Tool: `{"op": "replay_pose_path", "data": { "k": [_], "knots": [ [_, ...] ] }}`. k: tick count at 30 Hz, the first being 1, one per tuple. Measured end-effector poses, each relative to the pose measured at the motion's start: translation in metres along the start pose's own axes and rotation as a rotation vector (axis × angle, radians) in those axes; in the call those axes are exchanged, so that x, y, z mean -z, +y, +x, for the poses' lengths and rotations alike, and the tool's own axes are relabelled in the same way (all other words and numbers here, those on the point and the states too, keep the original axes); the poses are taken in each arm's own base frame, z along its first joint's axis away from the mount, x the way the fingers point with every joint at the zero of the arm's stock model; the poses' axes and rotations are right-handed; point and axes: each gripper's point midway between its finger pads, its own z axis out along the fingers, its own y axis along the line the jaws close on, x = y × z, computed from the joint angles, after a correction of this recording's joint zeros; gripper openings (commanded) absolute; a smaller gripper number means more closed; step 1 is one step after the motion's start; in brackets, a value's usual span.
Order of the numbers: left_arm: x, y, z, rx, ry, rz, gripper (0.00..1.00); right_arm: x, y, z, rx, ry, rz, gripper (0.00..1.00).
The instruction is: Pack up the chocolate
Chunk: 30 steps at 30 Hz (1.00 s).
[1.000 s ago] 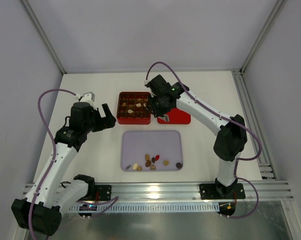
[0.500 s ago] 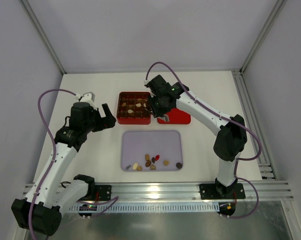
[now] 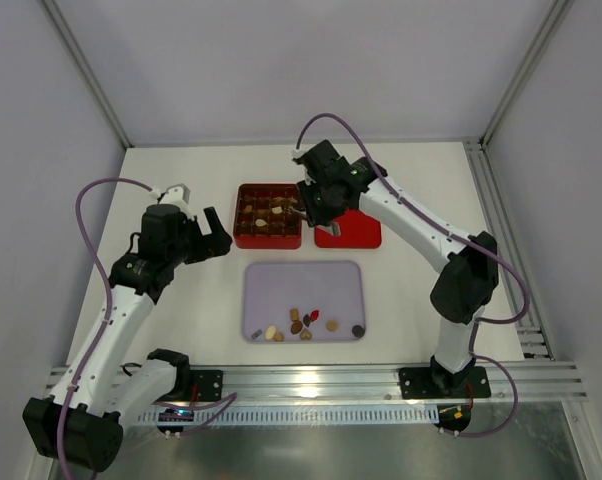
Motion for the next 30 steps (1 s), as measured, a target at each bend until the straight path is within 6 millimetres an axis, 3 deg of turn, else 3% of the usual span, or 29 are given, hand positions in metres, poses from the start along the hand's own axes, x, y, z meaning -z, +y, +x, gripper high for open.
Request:
{"op": "replay_pose_path", "data": {
  "k": [3,7,13,16,18,22,26,30],
  "knots": [
    [0.0,0.0,0.0,0.0,0.0,0.0,1.0,0.012,-0.013,-0.007,-0.03,-0.026,0.004,0.39],
    [0.0,-0.001,0.0,0.0,0.002,0.006,1.0,0.038,-0.053,-0.018,-0.113,-0.09,0.037,0.41],
    [0.0,-0.005,0.002,0.001,0.012,0.028,1.0,0.08,-0.152,-0.008,-0.317,-0.187,0.169,0.47],
    [0.001,-0.007,0.003,0.003,0.017,0.042,1.0,0.086,-0.203,0.007,-0.434,-0.207,0.249,0.48],
    [0.001,-0.009,0.004,0.004,0.022,0.052,1.0,0.082,-0.233,0.02,-0.508,-0.204,0.298,0.48],
    [0.001,-0.013,0.004,0.005,0.028,0.073,1.0,0.063,-0.273,0.049,-0.619,-0.157,0.361,0.48],
    [0.002,-0.016,0.004,0.007,0.029,0.086,1.0,0.033,-0.296,0.07,-0.692,-0.115,0.384,0.51],
    [0.003,-0.017,0.004,0.007,0.029,0.096,1.0,0.001,-0.305,0.087,-0.72,-0.06,0.388,0.53]
  ]
}}
